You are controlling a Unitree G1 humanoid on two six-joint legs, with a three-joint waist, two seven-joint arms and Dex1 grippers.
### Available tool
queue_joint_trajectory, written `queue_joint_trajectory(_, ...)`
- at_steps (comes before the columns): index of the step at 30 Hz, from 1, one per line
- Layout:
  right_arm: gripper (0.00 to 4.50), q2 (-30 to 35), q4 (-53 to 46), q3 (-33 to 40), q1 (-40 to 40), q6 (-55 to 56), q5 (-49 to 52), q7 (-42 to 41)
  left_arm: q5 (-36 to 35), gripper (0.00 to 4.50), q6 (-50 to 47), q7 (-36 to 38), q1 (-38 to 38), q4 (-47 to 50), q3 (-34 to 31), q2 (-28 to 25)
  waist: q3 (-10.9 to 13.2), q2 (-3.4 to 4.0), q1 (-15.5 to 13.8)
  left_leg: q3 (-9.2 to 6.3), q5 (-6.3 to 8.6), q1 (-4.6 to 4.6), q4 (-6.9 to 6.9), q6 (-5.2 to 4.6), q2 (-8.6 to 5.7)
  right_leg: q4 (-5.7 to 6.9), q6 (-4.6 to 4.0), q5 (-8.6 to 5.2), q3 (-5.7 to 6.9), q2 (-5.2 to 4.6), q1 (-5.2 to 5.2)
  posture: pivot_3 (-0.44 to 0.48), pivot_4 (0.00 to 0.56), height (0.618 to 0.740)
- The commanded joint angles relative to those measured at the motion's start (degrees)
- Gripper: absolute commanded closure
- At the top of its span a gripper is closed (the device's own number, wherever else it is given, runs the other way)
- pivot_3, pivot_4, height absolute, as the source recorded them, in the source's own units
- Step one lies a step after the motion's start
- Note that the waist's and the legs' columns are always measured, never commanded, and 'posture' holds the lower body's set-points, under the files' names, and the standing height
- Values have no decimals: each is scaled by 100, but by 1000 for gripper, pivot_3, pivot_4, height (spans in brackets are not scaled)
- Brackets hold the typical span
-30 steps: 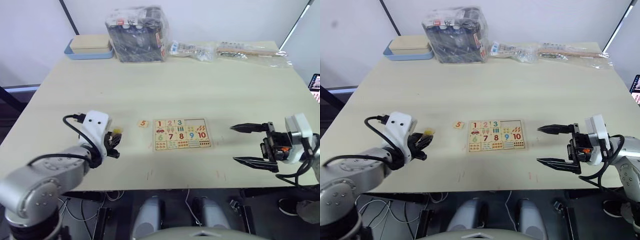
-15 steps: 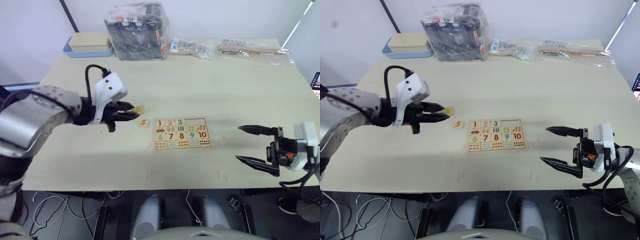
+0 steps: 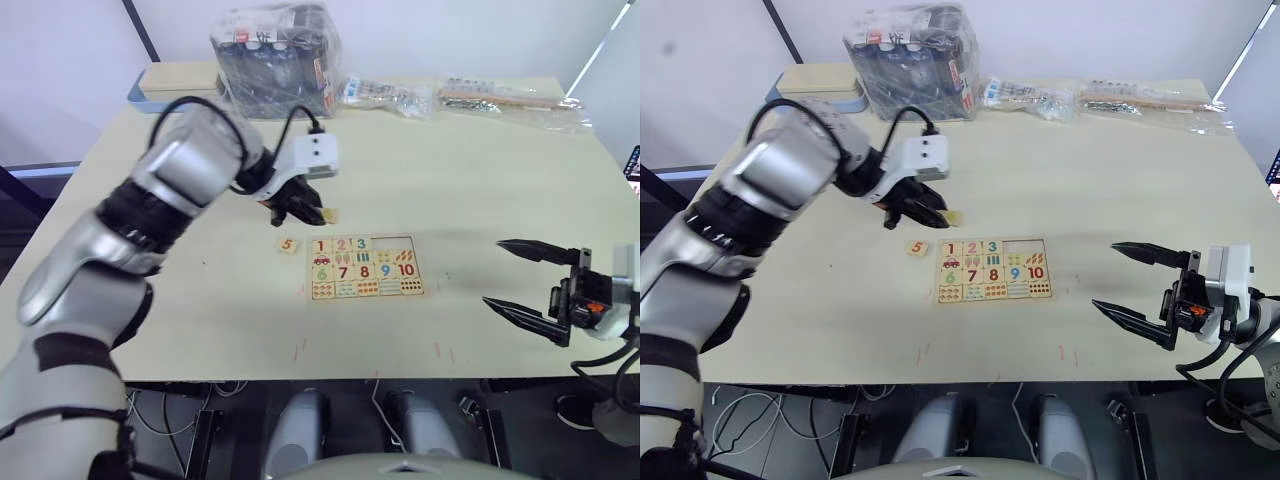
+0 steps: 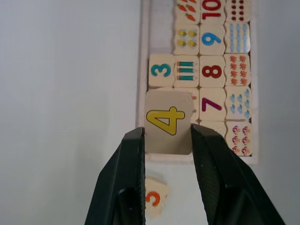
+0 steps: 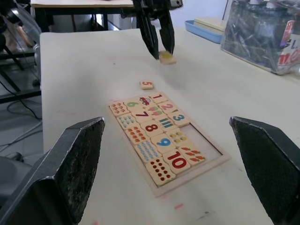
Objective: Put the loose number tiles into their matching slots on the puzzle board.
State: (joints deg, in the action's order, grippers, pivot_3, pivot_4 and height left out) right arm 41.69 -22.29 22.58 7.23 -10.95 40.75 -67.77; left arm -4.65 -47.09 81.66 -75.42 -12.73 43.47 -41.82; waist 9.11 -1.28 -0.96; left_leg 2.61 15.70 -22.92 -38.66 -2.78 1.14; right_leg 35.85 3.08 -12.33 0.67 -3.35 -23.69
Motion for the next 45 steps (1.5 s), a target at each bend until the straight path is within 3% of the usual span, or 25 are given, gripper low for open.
queue_joint_trajectory(1,0,-29,-190,184,94,145,17,87,384,3575,-63,136,-408,-599,196,480,0,0,9,-6,2,2,0,-3,0,2,0,0,-9,3,0,0,150,740)
queue_joint_trajectory(10,0,-51,-124,269,234,284,-31,233,1043,3575,53,-58,-800,-2075,205,1888,0,0,14,-19,14,-2,-11,-23,-6,2,1,0,-66,33,0,0,150,740)
queue_joint_trajectory(18,0,-29,-96,313,313,339,-31,288,1369,3575,-4,-266,-712,-2507,140,2618,0,0,9,-30,14,-8,-14,-24,-11,3,2,0,-73,35,-1,0,150,740)
queue_joint_trajectory(45,0,24,-209,421,564,300,71,330,1726,3575,76,-895,-246,-2780,-13,3161,-2,3,12,-38,15,-5,-28,-25,-14,10,3,1,-87,40,7,0,150,740)
